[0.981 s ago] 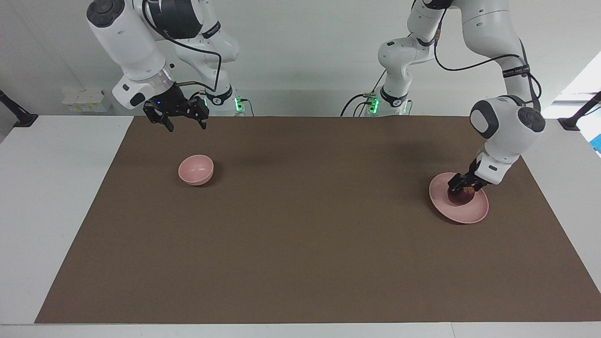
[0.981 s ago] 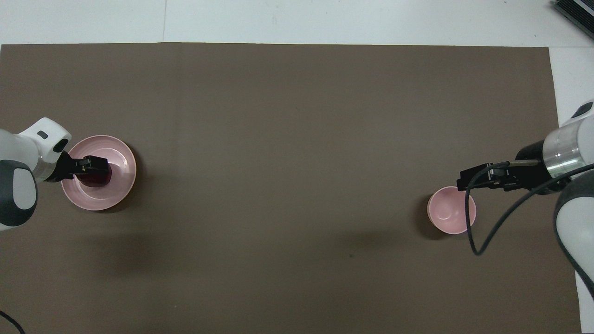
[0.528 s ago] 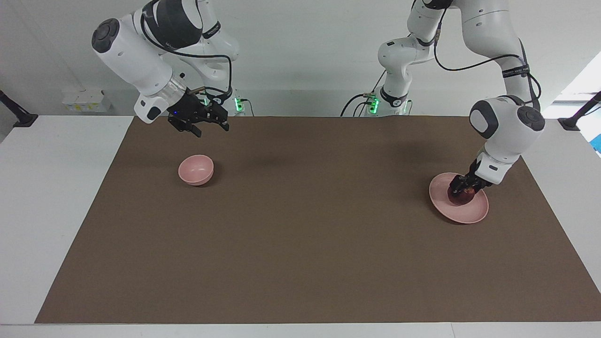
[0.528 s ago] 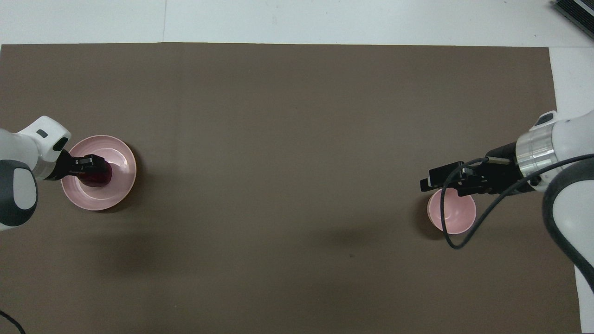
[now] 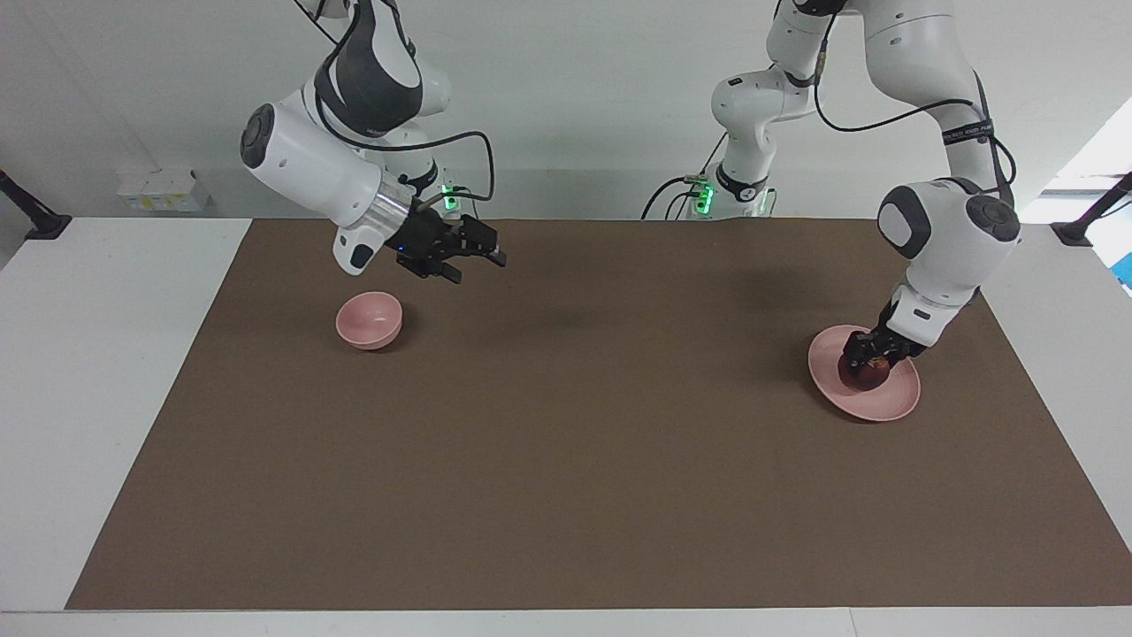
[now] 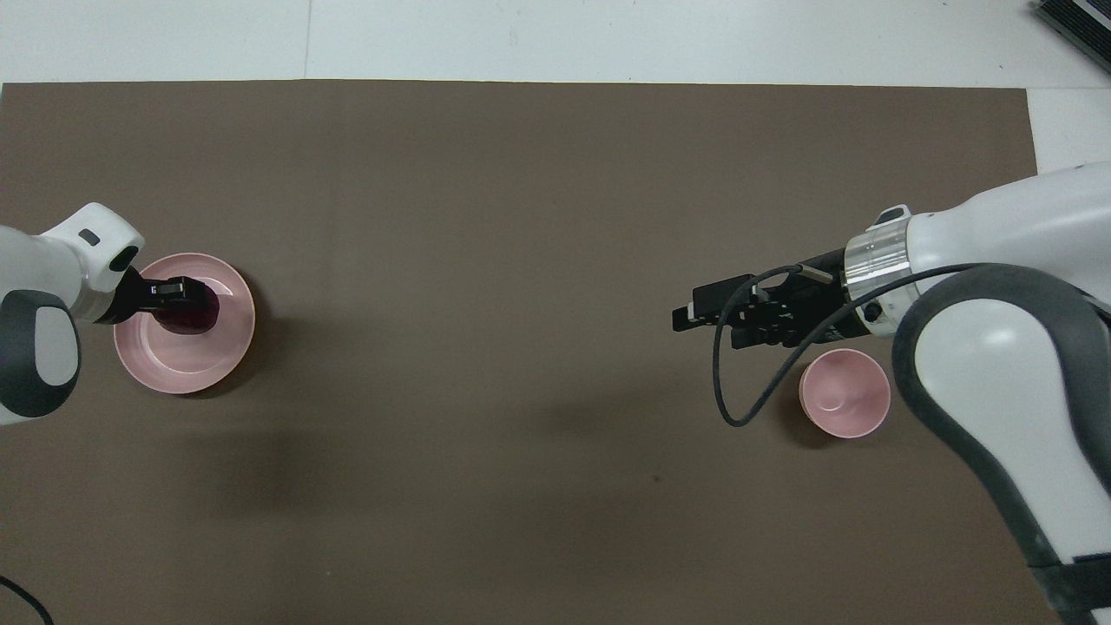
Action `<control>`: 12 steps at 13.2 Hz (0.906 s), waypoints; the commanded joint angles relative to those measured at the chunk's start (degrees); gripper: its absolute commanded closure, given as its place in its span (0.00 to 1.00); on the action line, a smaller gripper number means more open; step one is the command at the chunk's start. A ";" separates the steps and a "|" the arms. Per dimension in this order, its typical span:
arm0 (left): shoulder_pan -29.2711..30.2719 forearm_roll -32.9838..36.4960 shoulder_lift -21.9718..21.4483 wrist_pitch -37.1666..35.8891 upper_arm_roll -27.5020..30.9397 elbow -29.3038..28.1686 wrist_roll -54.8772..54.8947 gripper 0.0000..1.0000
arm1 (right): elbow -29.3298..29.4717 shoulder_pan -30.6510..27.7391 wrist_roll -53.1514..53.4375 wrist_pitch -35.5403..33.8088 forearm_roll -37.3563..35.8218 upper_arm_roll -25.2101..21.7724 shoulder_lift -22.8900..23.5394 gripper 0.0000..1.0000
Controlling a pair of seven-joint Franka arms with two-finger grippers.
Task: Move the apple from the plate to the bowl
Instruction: 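Carry the apple toward the right gripper while the right gripper approaches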
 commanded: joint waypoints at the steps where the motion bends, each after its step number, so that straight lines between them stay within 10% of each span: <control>1: -2.16 -0.60 -3.90 -7.25 0.19 4.99 0.46 1.00 | -0.44 1.57 3.14 2.40 2.29 -0.07 -0.36 0.00; 4: -4.62 -9.25 -5.48 -18.06 0.01 10.89 0.28 1.00 | -0.44 3.84 5.69 4.24 6.16 -0.07 0.52 0.00; 12: -15.42 -35.81 -7.68 -18.53 -0.51 9.85 -0.16 1.00 | -0.53 8.87 11.50 12.60 9.15 -0.07 1.75 0.00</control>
